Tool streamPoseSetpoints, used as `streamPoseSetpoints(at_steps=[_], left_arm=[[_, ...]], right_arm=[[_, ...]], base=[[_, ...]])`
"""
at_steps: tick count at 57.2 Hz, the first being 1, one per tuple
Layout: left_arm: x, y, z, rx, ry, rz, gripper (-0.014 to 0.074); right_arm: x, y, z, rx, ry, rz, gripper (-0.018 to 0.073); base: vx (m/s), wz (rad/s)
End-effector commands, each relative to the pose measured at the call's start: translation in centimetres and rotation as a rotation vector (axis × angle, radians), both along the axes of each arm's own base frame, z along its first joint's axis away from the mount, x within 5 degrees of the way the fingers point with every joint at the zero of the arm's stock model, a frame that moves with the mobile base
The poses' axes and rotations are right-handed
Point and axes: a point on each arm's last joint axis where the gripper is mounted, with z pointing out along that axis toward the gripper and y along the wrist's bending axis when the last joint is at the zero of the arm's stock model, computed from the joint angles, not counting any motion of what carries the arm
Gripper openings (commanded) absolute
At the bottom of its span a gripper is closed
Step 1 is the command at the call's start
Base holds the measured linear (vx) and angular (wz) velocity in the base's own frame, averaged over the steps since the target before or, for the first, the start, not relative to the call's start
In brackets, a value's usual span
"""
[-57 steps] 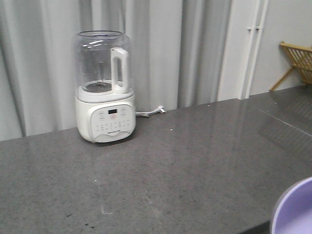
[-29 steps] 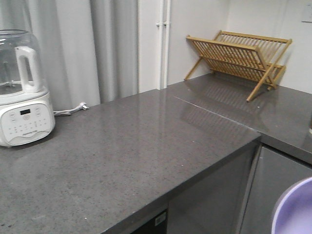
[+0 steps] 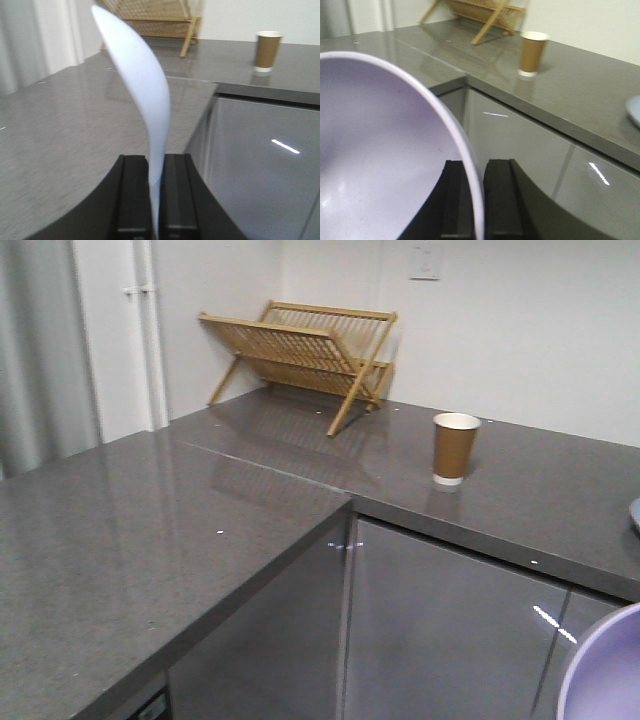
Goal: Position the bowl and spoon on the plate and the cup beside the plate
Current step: 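Drive the base, holding spoon and bowl, to the counter with the plate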
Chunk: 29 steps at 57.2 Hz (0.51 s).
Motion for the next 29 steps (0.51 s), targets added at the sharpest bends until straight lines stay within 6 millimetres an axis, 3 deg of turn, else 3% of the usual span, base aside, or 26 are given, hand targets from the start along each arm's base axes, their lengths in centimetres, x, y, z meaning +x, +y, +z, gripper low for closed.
streamPoseSetpoints(at_steps=[1, 29], left_arm=[[-0.01, 0.07, 1.68, -0.040, -0.102, 0.011, -0.0006], [0.02, 0.07, 1.67, -0.040, -0.101, 0.011, -0.0006]], right_arm=[[0.09, -0.16, 1.53, 0.016, -0.099, -0.022, -0.0008], [0.06, -0.16, 1.54, 0.015, -0.100, -0.023, -0.0008]], base=[[0.11, -0.69], [0.16, -0.53]])
